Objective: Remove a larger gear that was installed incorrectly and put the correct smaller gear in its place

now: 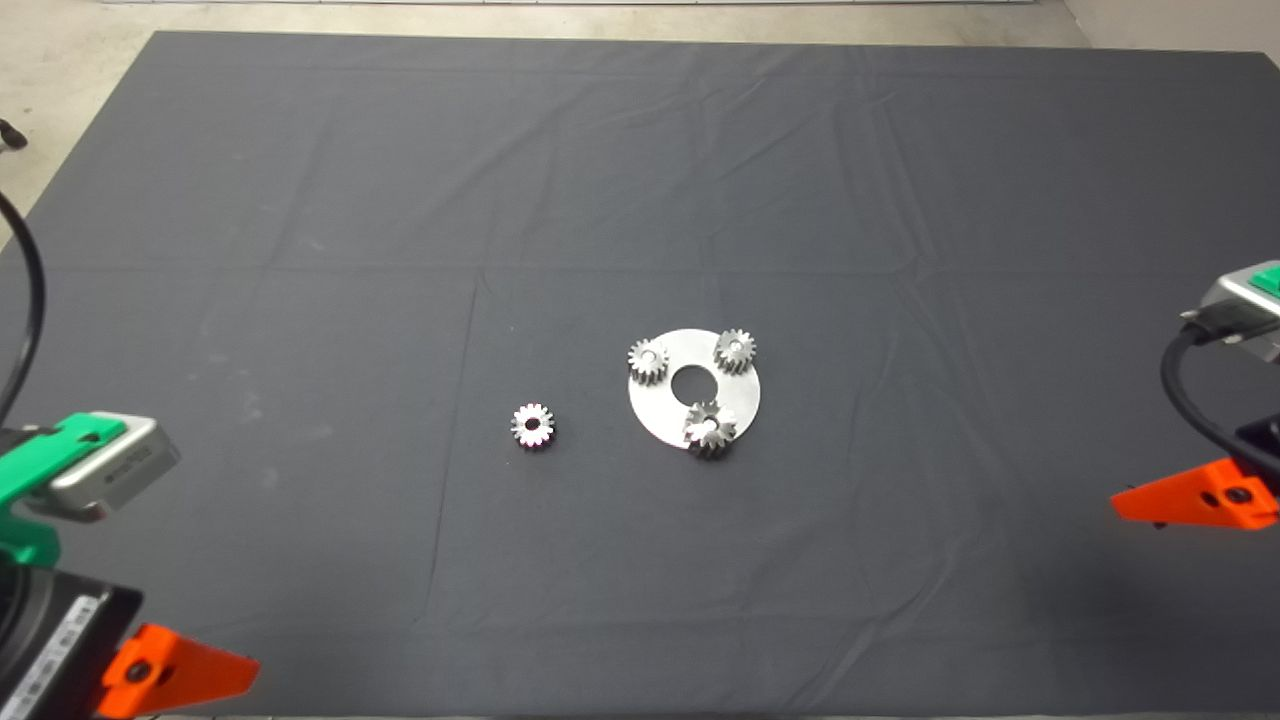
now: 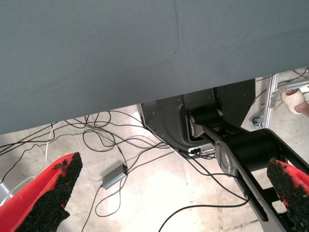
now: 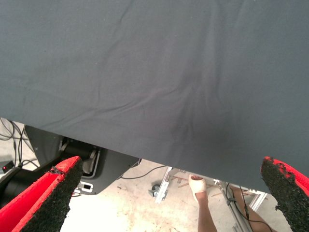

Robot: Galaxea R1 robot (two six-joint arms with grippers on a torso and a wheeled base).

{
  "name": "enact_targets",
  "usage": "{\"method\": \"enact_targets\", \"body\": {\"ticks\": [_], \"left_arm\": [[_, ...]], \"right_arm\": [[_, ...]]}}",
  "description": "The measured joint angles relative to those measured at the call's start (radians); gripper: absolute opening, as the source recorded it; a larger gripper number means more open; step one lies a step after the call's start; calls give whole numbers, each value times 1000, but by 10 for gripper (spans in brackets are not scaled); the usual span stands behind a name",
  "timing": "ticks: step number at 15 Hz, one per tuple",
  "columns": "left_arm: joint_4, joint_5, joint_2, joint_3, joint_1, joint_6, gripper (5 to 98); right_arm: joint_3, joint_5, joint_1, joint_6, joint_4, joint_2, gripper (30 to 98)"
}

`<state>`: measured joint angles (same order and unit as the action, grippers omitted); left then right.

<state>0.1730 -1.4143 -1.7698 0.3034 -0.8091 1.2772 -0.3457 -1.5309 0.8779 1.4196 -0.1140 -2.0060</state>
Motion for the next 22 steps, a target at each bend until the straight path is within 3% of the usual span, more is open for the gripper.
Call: {"method": "enact_targets", "body": {"ticks": [19,22], "left_arm": [[0,0,-1,0,0,0,982],[0,0,-26,0,0,0,982]], "right_arm": [[0,0,0,0,0,14,977],[0,1,0,0,0,14,977]]}}
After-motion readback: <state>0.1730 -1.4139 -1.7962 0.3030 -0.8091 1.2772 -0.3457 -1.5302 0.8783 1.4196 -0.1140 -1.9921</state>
